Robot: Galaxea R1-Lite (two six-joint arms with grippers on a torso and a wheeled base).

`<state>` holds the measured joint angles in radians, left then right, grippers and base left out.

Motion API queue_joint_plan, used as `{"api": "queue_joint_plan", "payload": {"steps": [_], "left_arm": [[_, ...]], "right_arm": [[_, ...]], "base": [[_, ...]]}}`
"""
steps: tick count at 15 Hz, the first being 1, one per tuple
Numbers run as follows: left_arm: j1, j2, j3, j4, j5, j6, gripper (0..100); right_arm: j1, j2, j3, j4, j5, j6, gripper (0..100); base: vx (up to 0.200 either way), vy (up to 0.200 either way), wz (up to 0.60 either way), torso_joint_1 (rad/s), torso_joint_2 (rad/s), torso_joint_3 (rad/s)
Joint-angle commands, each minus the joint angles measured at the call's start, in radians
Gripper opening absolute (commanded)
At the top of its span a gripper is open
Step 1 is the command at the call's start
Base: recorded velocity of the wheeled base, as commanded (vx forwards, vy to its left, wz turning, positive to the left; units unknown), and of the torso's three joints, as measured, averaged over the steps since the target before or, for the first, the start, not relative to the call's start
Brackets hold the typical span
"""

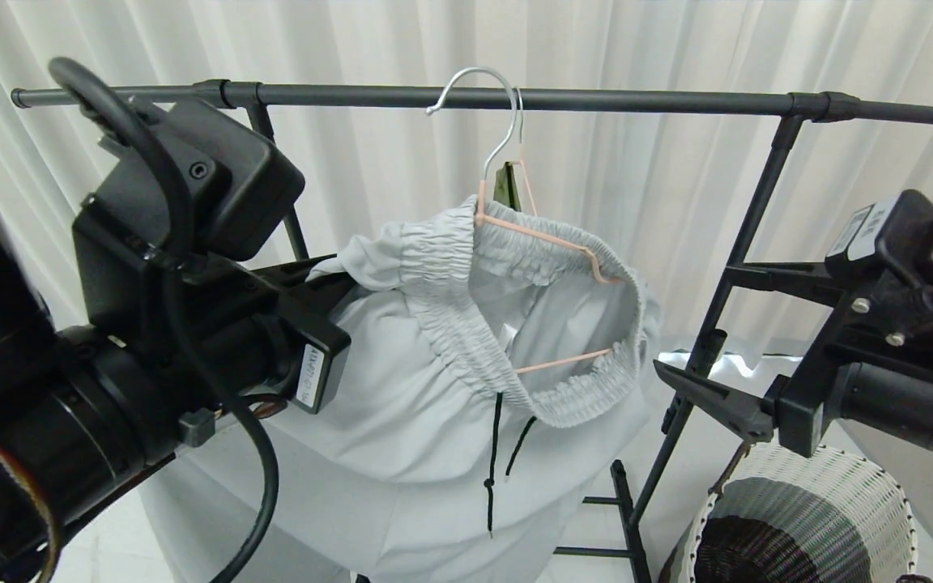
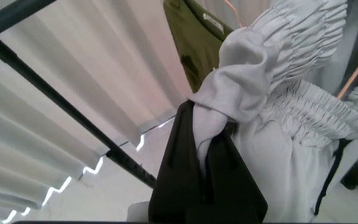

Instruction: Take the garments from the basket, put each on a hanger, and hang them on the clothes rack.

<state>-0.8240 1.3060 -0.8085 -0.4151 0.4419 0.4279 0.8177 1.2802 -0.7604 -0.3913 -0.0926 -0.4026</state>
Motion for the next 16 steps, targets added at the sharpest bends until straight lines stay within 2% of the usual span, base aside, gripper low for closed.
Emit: {"api": "queue_joint_plan", "payload": {"steps": [1,5,7,9,11,16], "left_arm": [[-0.018,-0.025,0.014,-0.001,-0.002,0.0,0],[-0.081,-0.033,0.023,-0.001,-0.015,0.014,0],[-0.089,-0.033,0.022,-0.001,-0.017,0.035,0],[-0.092,-0.033,0.023,-0.019,-0.017,0.045,0],[-0.102,-0.031,0.023,-0.033,-0.017,0.054,0],[-0.119,-0.027,0.022,-0.034,-0.017,0.054,0]], "right_arm": [[-0.006,0.034,-0.059,0.029,0.004,-0.007,100],[-0.005,0.171,-0.214,0.054,0.033,-0.075,100],[-0.005,0.197,-0.266,0.106,0.034,-0.078,100],[-0.005,0.203,-0.296,0.15,0.04,-0.078,100],[-0.005,0.208,-0.31,0.178,0.077,-0.078,100],[0.009,0.218,-0.327,0.196,0.112,-0.075,100]], "base": [[0.0,0.0,0.0,0.0,0.0,0.0],[0.0,0.0,0.0,0.0,0.0,0.0],[0.0,0.0,0.0,0.0,0.0,0.0],[0.0,0.0,0.0,0.0,0.0,0.0],[0.0,0.0,0.0,0.0,0.0,0.0],[0.0,0.0,0.0,0.0,0.0,0.0]]}}
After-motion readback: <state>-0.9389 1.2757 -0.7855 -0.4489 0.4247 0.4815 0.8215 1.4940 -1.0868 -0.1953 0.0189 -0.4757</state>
